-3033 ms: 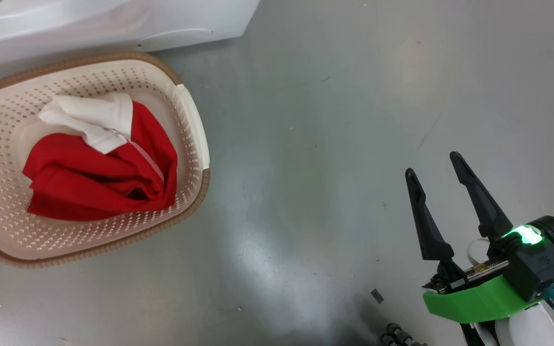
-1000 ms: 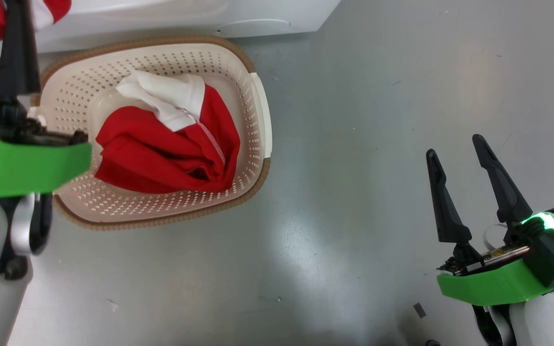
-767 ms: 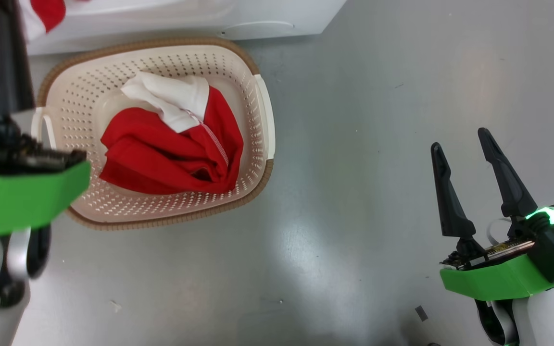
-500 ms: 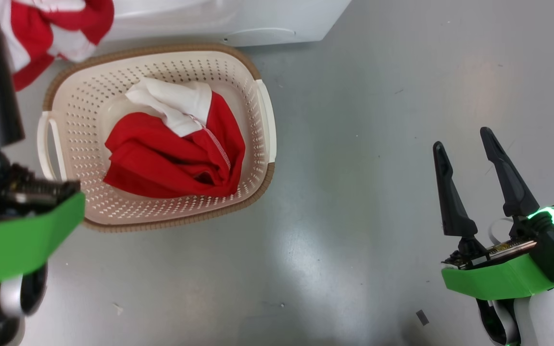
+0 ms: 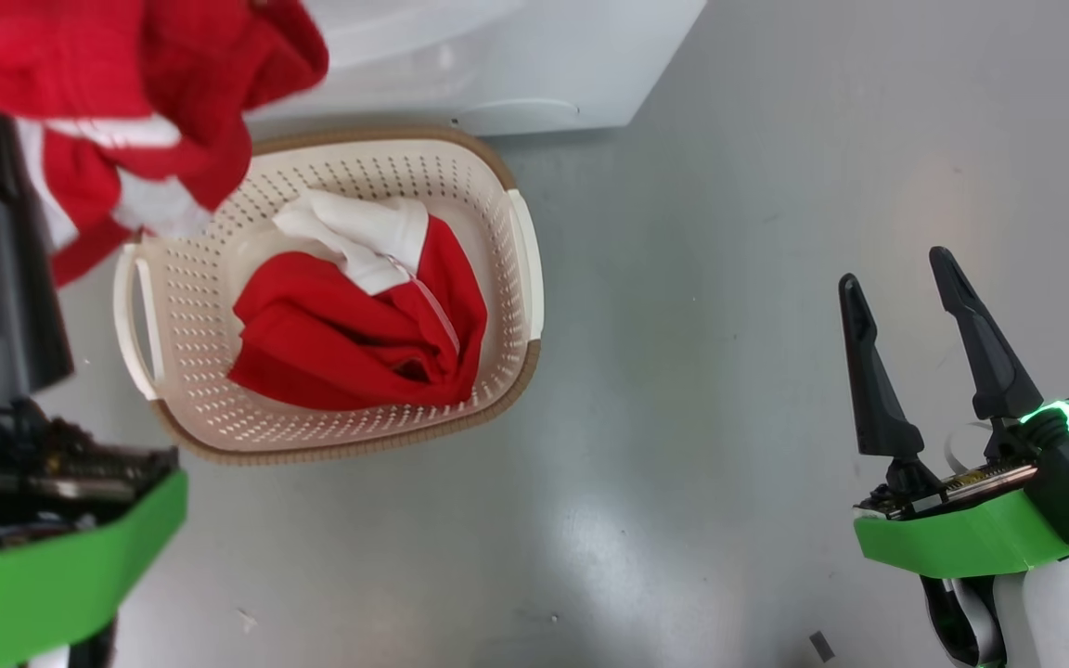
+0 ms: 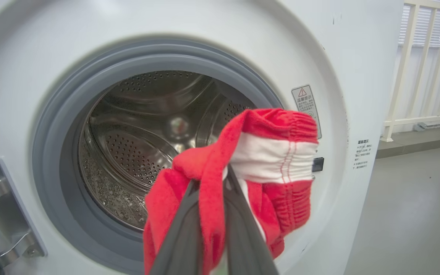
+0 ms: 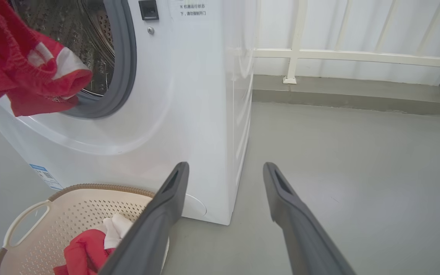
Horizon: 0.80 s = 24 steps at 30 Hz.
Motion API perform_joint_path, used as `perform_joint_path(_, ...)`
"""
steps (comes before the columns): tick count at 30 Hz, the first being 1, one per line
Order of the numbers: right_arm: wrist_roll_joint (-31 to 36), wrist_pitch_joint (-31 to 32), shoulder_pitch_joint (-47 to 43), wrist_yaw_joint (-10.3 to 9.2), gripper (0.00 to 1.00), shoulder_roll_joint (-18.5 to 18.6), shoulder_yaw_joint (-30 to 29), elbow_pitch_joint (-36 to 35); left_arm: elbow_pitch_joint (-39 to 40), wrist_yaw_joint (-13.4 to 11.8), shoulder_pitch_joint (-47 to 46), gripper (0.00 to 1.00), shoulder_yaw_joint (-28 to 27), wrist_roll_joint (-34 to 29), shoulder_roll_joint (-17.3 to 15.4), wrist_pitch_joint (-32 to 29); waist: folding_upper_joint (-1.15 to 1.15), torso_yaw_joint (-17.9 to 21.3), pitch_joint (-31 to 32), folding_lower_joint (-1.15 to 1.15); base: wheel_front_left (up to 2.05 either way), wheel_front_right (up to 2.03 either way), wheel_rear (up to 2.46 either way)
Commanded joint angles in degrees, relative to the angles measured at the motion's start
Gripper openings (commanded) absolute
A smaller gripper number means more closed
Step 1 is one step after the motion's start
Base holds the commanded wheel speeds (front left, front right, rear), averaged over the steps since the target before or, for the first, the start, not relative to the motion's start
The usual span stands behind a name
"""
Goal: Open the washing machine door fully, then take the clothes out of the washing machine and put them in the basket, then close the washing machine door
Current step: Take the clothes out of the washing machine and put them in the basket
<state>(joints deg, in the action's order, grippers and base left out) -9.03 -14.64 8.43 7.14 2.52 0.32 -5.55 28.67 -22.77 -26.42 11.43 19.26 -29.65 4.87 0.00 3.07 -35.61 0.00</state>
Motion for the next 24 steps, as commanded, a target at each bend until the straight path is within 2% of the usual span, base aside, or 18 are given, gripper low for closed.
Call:
perform_joint_path(1, -0.01, -0.36, -1.29, 0.35, 1.00, 0.36, 0.77, -1.08, 1.98, -0.82, 1.67, 0.00, -1.83, -0.34, -1.34, -0.04, 0.00, -0.45, 1.40, 0.00, 0.00, 0.00, 0.00)
perform_joint_path(11, 0.20, -0.36, -2.87, 0.35, 1.00, 0.36, 1.04, -0.78, -2.20, -0.96, 7.08, 0.00, 2.25, 1.69, 2.39, 1.21, 0.00, -0.68, 4.63, 0.00, 0.00, 0.00, 0.00)
perform_joint_path(18, 0.30, -0.36, -3.45, 0.35, 1.00, 0.36, 1.43, -0.50, -10.08, -0.62, 8.05, 0.00, 5.53, 2.84, 5.55, 1.75, 0.00, -0.36, 6.01, 0.00, 0.00, 0.00, 0.00)
perform_joint_path(24, 0.34, -0.36, -4.01, 0.35, 1.00, 0.36, 1.75, -0.35, -21.83, 1.49, 7.41, 0.00, 8.56, 5.52, 9.57, 2.90, 0.00, -0.18, 6.94, 0.00, 0.00, 0.00, 0.00)
